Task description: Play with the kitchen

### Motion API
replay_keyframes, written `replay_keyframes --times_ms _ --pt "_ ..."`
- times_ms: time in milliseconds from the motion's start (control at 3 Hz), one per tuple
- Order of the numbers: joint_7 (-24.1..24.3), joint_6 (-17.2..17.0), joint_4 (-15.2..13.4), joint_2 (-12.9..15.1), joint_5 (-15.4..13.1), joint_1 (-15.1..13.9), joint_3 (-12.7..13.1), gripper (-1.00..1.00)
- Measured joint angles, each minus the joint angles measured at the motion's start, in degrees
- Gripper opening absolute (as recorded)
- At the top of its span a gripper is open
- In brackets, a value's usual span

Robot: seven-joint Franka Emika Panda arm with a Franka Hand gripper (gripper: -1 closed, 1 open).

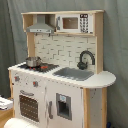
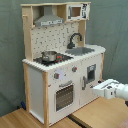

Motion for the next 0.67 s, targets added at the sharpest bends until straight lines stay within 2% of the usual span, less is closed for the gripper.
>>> replay_keyframes --times_ms 333,667 --pt "0.0 0.6 5.1 0.0 0.0 0.0 -3.0 1.00" --pt "-1.8 1.2 8.0 0.0 0.0 -4.4 -6.4 1.00"
